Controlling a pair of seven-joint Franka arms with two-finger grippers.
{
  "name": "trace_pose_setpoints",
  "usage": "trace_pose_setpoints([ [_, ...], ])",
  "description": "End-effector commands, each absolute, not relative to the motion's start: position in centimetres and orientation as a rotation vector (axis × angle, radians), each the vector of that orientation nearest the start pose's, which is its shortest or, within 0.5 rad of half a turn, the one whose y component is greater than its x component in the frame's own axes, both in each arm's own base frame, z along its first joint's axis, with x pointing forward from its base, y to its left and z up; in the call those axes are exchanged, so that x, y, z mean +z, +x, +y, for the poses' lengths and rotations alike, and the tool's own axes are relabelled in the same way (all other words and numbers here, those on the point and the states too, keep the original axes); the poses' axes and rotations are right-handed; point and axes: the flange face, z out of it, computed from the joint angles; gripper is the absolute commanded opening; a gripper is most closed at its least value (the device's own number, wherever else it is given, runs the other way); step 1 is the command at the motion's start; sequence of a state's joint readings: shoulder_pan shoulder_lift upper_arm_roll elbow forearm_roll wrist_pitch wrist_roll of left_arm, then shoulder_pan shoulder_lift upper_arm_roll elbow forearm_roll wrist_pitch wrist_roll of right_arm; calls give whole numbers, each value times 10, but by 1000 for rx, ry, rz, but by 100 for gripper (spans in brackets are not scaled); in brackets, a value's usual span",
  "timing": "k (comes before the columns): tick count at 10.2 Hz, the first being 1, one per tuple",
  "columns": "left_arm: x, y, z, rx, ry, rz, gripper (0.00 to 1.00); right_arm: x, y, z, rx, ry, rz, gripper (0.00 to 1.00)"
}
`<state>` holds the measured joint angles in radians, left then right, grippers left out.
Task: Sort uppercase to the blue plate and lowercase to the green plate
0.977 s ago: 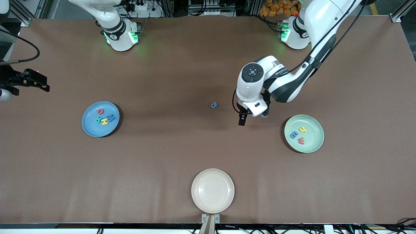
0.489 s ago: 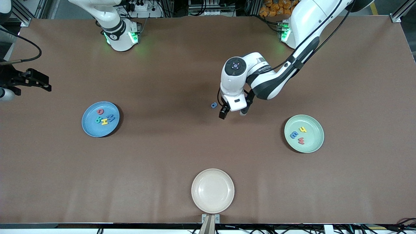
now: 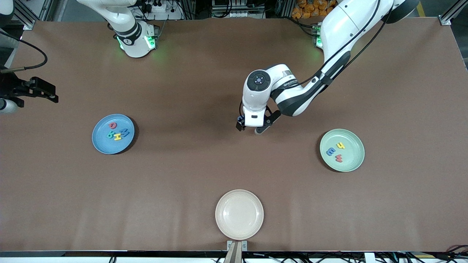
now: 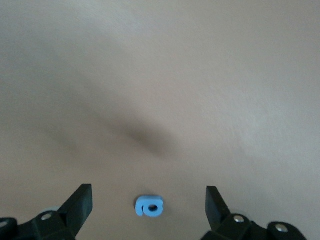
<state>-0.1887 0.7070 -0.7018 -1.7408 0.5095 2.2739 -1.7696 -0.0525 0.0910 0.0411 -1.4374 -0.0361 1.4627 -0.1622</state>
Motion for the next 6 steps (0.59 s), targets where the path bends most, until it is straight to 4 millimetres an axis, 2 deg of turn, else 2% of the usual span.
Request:
trace_pose_setpoints([
  [1, 233, 459, -493, 58, -3048, -914, 100, 638, 571, -13, 85, -3149, -231, 100],
  [6, 212, 445, -501, 110, -3053, -827, 100, 642, 571, -16, 71, -3151, -221, 100],
])
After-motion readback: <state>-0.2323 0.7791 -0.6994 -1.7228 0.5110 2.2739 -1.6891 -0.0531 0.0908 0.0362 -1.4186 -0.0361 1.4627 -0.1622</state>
